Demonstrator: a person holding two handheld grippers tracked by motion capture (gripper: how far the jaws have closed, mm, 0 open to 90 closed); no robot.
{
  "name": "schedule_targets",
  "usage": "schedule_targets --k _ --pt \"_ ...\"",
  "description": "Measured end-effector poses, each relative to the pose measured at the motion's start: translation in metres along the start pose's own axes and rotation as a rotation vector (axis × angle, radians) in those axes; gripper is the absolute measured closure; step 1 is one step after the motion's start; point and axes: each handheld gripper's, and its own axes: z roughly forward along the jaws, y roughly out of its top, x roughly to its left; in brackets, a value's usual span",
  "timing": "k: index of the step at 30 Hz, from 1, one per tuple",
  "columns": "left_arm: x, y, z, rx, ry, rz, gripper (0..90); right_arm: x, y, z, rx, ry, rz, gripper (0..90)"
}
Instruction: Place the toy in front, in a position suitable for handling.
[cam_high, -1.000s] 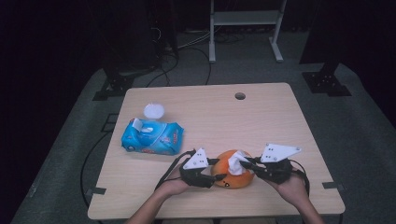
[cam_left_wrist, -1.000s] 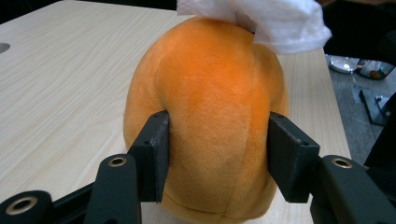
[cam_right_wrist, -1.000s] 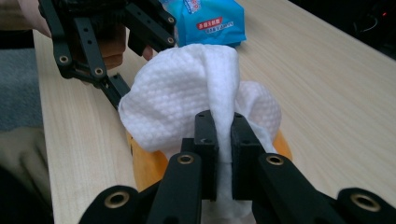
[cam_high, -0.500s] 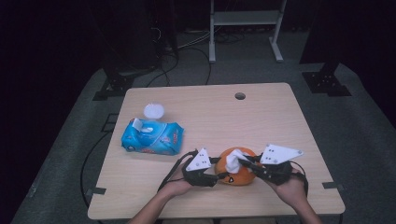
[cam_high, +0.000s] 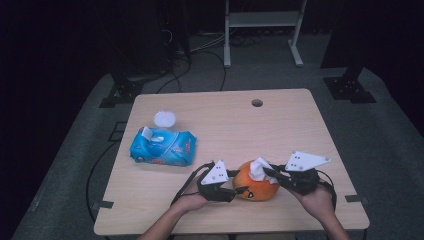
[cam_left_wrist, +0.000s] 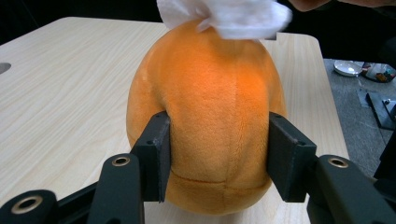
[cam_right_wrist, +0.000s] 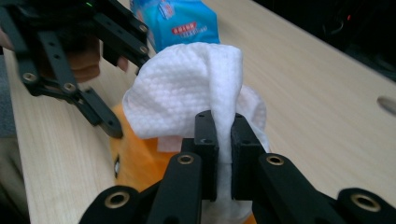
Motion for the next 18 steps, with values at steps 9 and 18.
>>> schedule_targets --k 9,18 --pt "-0.001 0.002 0.000 -0.010 0.001 -0.006 47.5 0.025 0.018 0.017 0.005 0.126 -0.052 83.2" --pt "0.011 -0.005 0.000 -0.024 -0.038 -0.096 37.7 -0.016 -0.009 0.000 0.055 0.026 0.062 83.1"
